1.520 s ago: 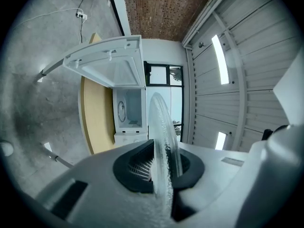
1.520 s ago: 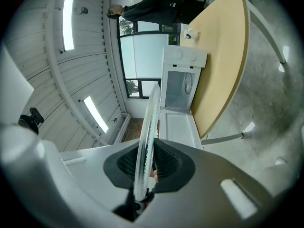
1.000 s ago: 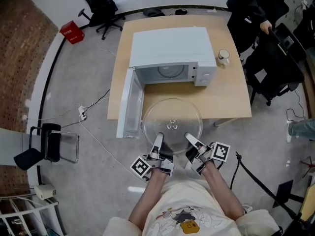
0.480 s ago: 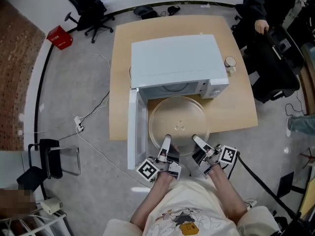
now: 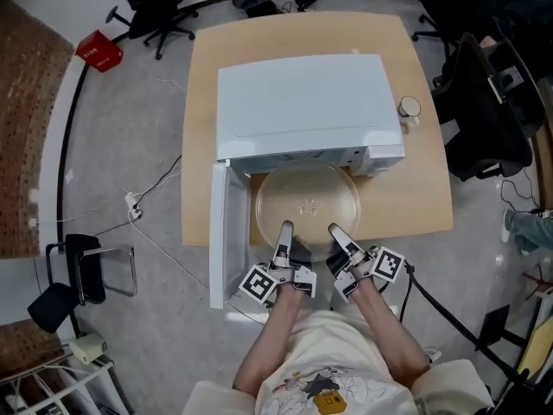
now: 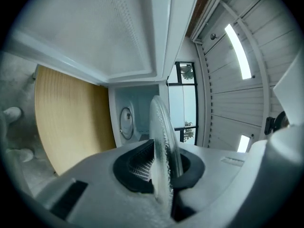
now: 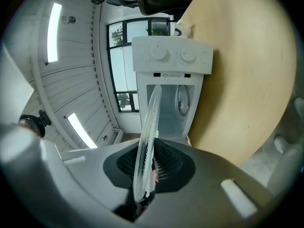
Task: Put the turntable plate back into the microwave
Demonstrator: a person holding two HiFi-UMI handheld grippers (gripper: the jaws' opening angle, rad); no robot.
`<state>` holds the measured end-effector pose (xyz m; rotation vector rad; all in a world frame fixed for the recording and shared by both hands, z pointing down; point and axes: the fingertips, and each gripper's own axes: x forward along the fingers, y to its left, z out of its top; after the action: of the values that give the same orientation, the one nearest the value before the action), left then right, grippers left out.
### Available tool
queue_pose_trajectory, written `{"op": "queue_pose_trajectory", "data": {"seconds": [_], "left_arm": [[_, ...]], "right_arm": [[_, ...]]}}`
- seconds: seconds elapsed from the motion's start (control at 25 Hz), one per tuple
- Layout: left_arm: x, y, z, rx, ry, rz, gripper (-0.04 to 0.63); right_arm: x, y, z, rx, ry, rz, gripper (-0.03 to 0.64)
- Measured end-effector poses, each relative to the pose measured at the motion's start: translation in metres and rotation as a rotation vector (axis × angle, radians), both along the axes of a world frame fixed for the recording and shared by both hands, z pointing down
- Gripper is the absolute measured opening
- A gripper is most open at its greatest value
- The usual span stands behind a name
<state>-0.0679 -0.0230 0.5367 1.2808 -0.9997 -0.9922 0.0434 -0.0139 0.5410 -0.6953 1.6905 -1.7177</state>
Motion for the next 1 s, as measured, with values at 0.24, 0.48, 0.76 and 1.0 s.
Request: {"op": "queue_pose_trajectory", "data": {"seconds": [0.24,0.48,0.76,1.0], "left_arm": [[-0.002,-0.036,0.024,0.007,0.017,-0.079,0.031],[-0.018,-0.062,0.049,0.014,0.039,-0.121,0.029],[-0.031,-0.093,0.068,0.016,0.033,-0.117,0.029],[-0.037,-0.124,0.081,0.000,0.040,-0.128,0.029]], "right_arm": [[0.001,-0.040,0.020,0.004,0.028,0.026,0.044],[-0.014,-0.071,0.041,0.008,0.041,0.017,0.041],[-0.027,-0.102,0.061,0.003,0.013,0.013,0.040],[-0.035,-0.132,0.078,-0.018,0.010,0.019,0.040]]}}
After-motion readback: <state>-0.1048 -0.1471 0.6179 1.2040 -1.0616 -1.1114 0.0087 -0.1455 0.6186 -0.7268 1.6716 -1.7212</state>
